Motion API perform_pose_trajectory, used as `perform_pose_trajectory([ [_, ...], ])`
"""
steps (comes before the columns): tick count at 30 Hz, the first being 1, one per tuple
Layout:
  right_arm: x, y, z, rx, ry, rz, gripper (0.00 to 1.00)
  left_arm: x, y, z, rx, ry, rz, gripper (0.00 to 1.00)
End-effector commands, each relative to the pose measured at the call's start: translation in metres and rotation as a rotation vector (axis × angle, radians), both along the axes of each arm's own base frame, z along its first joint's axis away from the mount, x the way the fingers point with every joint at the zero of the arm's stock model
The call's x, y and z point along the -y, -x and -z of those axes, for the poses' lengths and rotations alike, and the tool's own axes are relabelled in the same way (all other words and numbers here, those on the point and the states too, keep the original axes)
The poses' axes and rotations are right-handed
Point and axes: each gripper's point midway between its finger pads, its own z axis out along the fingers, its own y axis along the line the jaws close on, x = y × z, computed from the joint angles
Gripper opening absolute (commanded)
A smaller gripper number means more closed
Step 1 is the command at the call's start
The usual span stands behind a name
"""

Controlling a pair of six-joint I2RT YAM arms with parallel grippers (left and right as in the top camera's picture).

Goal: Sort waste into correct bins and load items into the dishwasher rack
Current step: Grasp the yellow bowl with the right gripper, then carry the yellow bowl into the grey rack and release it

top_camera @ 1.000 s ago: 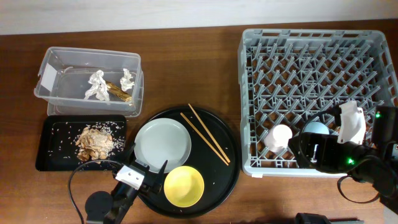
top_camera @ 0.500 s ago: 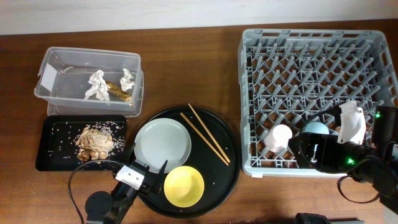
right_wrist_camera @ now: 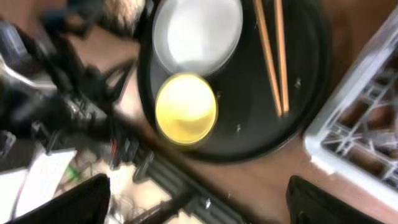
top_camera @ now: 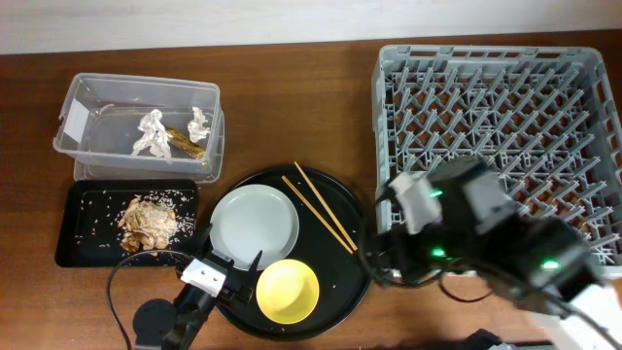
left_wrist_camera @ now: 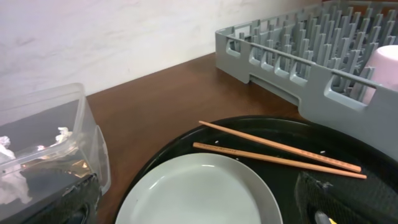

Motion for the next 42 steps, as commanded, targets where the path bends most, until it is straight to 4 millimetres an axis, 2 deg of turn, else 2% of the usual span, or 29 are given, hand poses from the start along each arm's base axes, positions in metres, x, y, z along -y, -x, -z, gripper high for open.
perform_pose_trajectory([
  [1,-0.052,0.013,0.078,-0.122,0.075,0.054,0.87,0.002,0.001,0.003,0.004,-0.009,0.012,0.99],
  [2,-0.061,0.012,0.114,-0.164,0.137,0.095,0.85,0.002,0.001,0.003,0.004,-0.009,0.012,0.99],
  [4,-0.077,0.009,0.173,-0.256,0.250,0.105,0.77,0.002,0.001,0.003,0.004,-0.009,0.012,0.99],
  [5,-0.074,0.006,0.208,-0.322,0.340,0.167,0.72,0.002,0.001,0.003,0.004,-0.009,0.012,0.99],
  [7,-0.076,0.011,0.235,-0.382,0.395,0.155,0.68,0.002,0.001,0.003,0.004,-0.009,0.012,0.99],
  [8,-0.074,0.015,0.248,-0.404,0.432,0.152,0.61,0.002,0.001,0.003,0.004,-0.009,0.012,0.99],
  [9,-0.074,0.017,0.253,-0.420,0.440,0.150,0.47,0.002,0.001,0.003,0.004,-0.009,0.012,0.99],
  [10,-0.074,0.016,0.252,-0.418,0.438,0.150,0.21,0.002,0.001,0.003,0.004,-0.009,0.012,0.99],
  [11,-0.074,0.015,0.248,-0.411,0.428,0.152,0.04,0.002,0.001,0.003,0.004,-0.009,0.012,0.99],
  [13,-0.066,-0.006,0.215,-0.314,0.371,0.203,0.04,0.002,0.001,0.003,0.004,-0.009,0.012,0.99],
  [15,-0.044,-0.047,0.133,-0.036,0.268,0.206,0.04,0.002,0.001,0.003,0.004,-0.009,0.012,0.99],
  [16,-0.001,-0.078,0.073,0.223,0.293,0.296,0.04,0.002,0.001,0.003,0.004,-0.009,0.012,0.99],
  [18,0.073,-0.102,0.016,0.465,0.394,0.571,0.04,0.002,0.001,0.003,0.004,-0.009,0.012,0.99],
  [19,0.129,-0.106,-0.016,0.595,0.495,0.787,0.04,0.002,0.001,0.003,0.004,-0.009,0.012,0.99],
  [21,0.207,-0.101,-0.049,0.714,0.700,1.108,0.04,0.002,0.001,0.003,0.004,-0.009,0.012,0.99],
  [22,0.231,-0.108,-0.054,0.723,0.792,1.191,0.04,0.002,0.001,0.002,0.005,-0.009,0.012,0.99],
  [24,0.251,-0.135,-0.043,0.688,0.927,1.185,0.04,0.002,0.001,0.003,0.004,-0.009,0.012,0.99],
  [27,0.275,-0.175,-0.003,0.596,1.214,1.138,0.04,0.002,0.001,0.003,0.004,-0.009,0.012,0.99],
  [29,0.280,-0.186,0.018,0.568,1.348,1.142,0.04,0.002,0.001,0.003,0.004,-0.009,0.012,0.99],
  [31,0.287,-0.203,0.049,0.494,1.487,1.037,0.04,0.002,0.001,0.003,0.004,-0.009,0.012,0.99],
  [34,0.304,-0.212,0.082,0.403,1.571,0.977,0.04,0.002,0.001,0.003,0.004,-0.009,0.012,0.99],
  [35,0.303,-0.214,0.089,0.394,1.563,0.958,0.04,0.002,0.001,0.003,0.004,-0.009,0.012,0.99],
  [36,0.294,-0.218,0.098,0.384,1.540,0.893,0.04,0.002,0.001,0.003,0.004,-0.009,0.012,0.99],
  [38,0.272,-0.222,0.103,0.397,1.527,0.811,0.05,0.002,0.001,0.003,0.004,-0.009,0.012,0.99],
  [40,0.248,-0.219,0.107,0.406,1.540,0.711,0.18,0.002,0.001,0.002,0.004,-0.009,0.012,0.99],
  [42,0.234,-0.216,0.110,0.408,1.553,0.645,0.19,0.002,0.001,0.003,0.004,-0.009,0.012,0.99],
])
